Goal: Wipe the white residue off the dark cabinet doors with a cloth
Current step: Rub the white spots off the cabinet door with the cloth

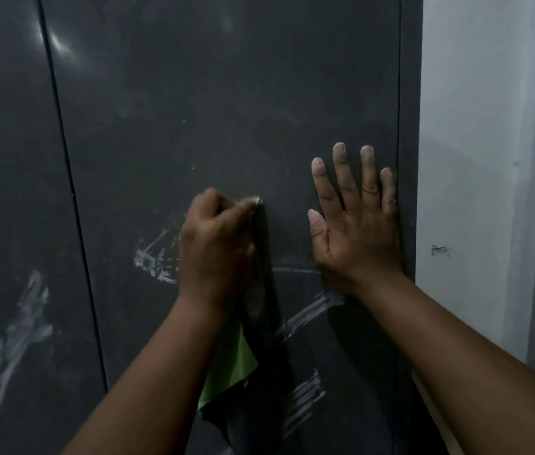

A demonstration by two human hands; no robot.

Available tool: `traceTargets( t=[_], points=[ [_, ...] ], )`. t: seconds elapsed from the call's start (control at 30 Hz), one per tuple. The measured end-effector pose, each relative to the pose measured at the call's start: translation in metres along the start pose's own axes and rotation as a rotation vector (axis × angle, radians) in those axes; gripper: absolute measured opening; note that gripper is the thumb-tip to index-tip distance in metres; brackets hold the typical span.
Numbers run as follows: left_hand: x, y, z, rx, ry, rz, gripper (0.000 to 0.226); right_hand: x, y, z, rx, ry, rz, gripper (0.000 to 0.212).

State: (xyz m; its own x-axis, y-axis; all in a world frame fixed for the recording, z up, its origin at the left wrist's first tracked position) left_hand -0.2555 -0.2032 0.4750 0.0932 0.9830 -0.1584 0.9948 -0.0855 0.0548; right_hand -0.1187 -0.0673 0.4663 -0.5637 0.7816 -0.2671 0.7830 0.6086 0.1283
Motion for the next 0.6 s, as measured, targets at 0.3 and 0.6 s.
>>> traceTargets(
  t=[0.3, 0.6],
  points=[
    [-0.022, -0.046, 0.025, -0.125, 0.029, -0.010, 0.031, 0.002, -0.007, -0.001, 0.007, -0.009, -0.004, 0.069],
    [-0.021, -0.034, 0.015, -0.052, 0.035, -0.050, 0.018, 0.010, -0.053, -0.019, -0.084, -0.010, -0.027, 0.068]
  ],
)
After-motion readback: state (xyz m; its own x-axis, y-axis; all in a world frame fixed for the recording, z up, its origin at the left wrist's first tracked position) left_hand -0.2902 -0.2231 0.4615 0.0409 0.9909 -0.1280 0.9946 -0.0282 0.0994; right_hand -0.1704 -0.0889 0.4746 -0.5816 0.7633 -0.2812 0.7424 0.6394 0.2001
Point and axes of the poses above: each hand's wrist, its own z-axis away from the middle knuckle, its own x-axis out of the palm, y = z × x, the point moved 10 cm from there along -z, towards the middle knuckle, and after that the axes turned 2 degrees about -y, right-handed, at the moved point
